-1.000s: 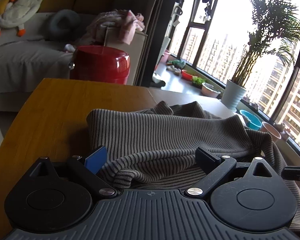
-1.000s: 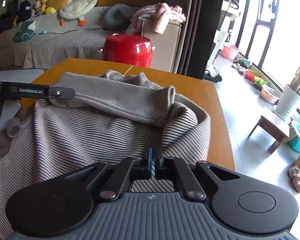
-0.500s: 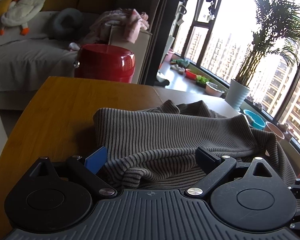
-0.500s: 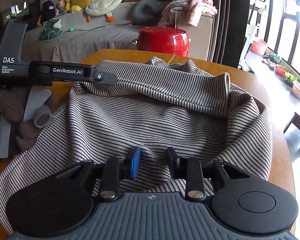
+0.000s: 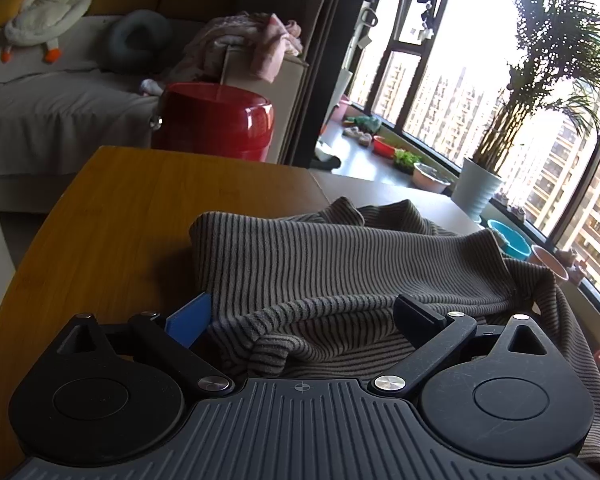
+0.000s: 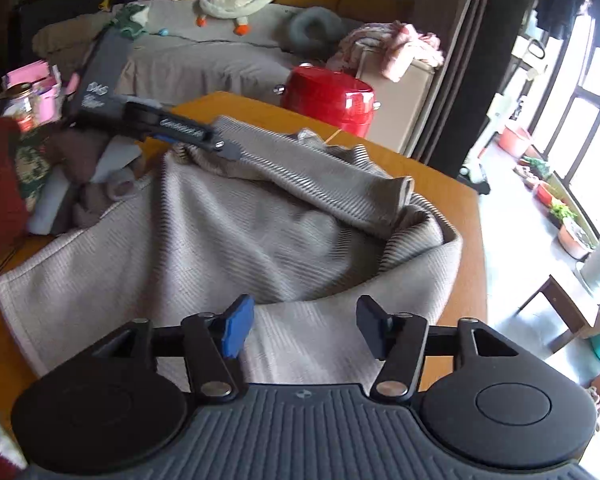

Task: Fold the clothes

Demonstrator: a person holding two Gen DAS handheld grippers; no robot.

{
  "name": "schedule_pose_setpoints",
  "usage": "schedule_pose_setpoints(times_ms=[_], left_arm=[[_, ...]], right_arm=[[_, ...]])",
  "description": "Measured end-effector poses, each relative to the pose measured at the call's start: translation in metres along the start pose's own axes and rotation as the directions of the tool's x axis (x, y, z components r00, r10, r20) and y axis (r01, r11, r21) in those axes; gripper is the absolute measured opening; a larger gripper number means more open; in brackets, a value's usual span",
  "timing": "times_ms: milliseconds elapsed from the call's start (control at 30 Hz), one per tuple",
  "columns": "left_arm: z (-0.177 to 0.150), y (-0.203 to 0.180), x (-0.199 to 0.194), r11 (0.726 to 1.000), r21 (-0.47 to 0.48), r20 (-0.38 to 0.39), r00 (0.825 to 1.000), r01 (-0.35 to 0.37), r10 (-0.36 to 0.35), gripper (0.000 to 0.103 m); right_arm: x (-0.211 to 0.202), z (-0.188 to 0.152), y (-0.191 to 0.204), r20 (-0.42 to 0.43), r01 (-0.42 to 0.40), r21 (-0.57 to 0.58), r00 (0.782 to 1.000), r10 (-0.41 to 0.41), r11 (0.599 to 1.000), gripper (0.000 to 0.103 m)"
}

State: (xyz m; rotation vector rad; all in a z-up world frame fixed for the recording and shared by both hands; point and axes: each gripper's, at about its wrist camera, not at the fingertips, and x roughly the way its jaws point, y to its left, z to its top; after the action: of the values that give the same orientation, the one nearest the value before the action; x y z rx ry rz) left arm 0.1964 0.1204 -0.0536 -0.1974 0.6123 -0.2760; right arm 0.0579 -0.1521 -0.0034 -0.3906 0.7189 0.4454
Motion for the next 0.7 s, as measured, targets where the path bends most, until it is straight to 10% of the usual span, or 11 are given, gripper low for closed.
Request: schedule_pose_setpoints(times_ms=[167,233,367,500,600,700], left_arm=[[0.000,0.003,0.000,1.000,-0.019,-0.005,1.000,-0.004,0.004,0.102],[0.000,0.005,0.001,0.999,-0.032,-0.011,1.000,-0.003,0.002,0.102],[0.000,0.006,-0.003,0.999,-0.044,0.009,1.000,-0.002,0.002,0.102],[0.000,0.000,-0.020,0.998,-0.021,0.105,0.992,0.065,-0.063,0.102],[0.001,-0.009,-0.032,0.986,0.016,0.160,0.973,0.165,-0.165,0.102],[-0.004,-0.022,-0.030,0.968,0.055,0.131,0.959,0.244,-0.249,0.103]], right_arm=[[0.024,-0.013,0.022,-0.027,0.077,-0.113,0.996,-0.081,0.991,0.059],[0.026,-0.007,0.007,-0.039,0.110,-0.042,0.993,-0.111,0.993,0.014],[0.019,0.010,-0.057,-0.030,0.222,0.116,0.975,-0.220,0.968,0.012],[-0.022,0.047,-0.159,0.068,0.351,0.387,0.911,-0.406,0.853,0.012],[-0.049,0.074,-0.210,0.153,0.331,0.534,0.867,-0.474,0.778,0.012],[-0.054,0.099,-0.210,0.225,0.272,0.537,0.866,-0.447,0.798,0.012]])
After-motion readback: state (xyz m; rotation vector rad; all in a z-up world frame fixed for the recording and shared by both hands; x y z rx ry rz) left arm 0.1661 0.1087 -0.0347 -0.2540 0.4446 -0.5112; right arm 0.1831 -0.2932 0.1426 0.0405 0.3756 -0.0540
